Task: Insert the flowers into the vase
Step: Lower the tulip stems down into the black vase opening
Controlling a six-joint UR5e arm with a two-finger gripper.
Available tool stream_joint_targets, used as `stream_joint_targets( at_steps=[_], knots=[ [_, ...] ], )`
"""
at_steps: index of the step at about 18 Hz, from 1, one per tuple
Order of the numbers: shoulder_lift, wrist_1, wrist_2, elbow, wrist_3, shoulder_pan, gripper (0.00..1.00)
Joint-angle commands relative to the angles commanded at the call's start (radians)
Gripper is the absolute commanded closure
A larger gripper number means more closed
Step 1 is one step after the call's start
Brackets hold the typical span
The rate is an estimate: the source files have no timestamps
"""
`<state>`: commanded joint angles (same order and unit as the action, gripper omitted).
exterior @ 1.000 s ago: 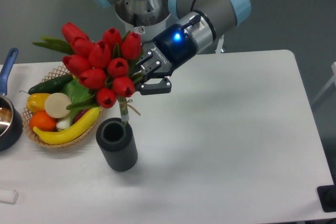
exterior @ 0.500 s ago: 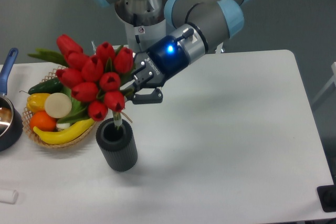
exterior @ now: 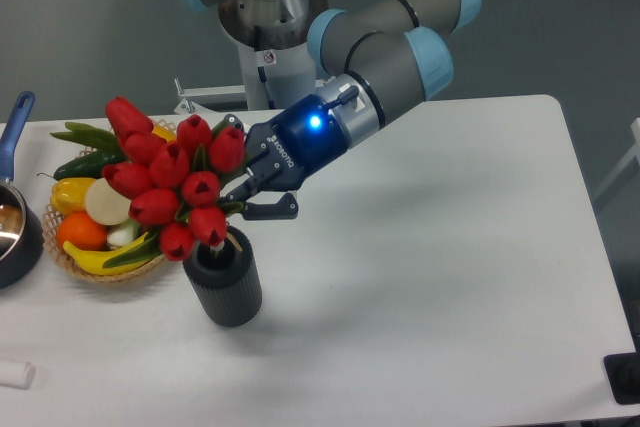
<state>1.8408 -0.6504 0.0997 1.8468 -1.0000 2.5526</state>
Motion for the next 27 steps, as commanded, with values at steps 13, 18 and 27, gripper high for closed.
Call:
stream_joint_targets(
  at_steps=[13,18,27],
  knots=[
    [0.021,-0.003,0.012,0.071,-0.088,0.000,0.75],
    [0.058,-0.003,0.015,0.075,-0.135,0.000,0.75],
    [0.069,-0.002,0.063,0.111,-0.175,0.002,0.74]
  ],
)
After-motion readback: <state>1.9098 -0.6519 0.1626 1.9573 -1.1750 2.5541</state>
